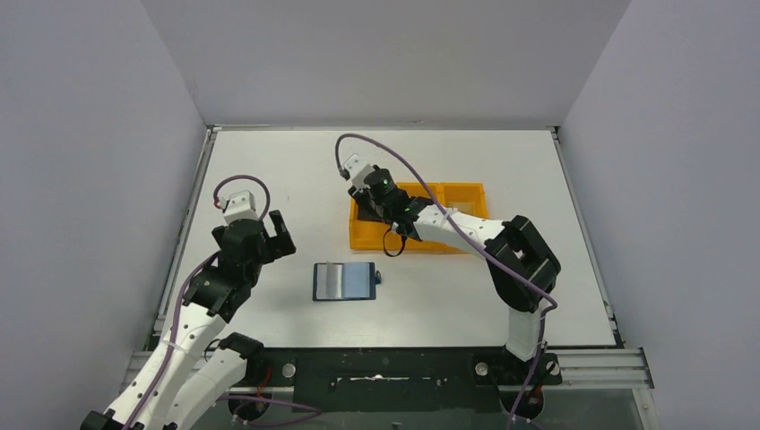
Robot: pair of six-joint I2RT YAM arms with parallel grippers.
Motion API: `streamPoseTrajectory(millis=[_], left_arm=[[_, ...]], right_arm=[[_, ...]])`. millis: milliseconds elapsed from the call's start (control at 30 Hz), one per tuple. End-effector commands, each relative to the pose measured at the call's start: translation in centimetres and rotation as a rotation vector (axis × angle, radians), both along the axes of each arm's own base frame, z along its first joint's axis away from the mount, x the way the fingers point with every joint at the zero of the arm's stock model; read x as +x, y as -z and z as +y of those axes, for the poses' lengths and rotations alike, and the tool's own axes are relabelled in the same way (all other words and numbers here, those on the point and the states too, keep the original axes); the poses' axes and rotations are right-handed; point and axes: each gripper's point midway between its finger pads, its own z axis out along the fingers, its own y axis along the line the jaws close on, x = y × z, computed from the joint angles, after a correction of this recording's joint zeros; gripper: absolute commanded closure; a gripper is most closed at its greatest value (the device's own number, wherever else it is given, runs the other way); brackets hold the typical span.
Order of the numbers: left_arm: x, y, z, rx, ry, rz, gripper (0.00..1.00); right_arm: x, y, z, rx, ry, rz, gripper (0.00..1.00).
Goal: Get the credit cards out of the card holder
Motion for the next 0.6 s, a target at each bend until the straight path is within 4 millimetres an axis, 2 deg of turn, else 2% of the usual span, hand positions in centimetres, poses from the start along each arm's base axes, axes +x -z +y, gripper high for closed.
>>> streamPoseTrajectory(millis=[0, 100, 200, 300, 567], left_arm=[[0.7, -1.3, -0.1, -0.013, 0.002, -0.052, 0.04], [0.8, -1.2, -0.2, -0.014, 0.004, -0.051, 0.04], [0.8, -1.1, -0.2, -0.014, 0.007, -0.047, 0.04], [0.9, -1.1, -0.3, -0.014, 0.012, -0.047, 0.04], [0.9, -1.1, -0.3, -0.015, 0.008, -0.044, 0.04]], right_arm=[[-0.8, -5.0, 0.7, 0.425, 0.318, 0.171, 0.59], [-2.5, -2.8, 2.0, 0.478, 0.341, 0.346, 0.66], [-3.3, -1.4, 2.9, 0.557, 0.389, 0.429, 0.69], [-3.6, 0.0, 3.5, 0.583, 0.423, 0.477, 0.76], [-3.9, 3.7, 4.9, 0.532, 0.474, 0.539, 0.81]])
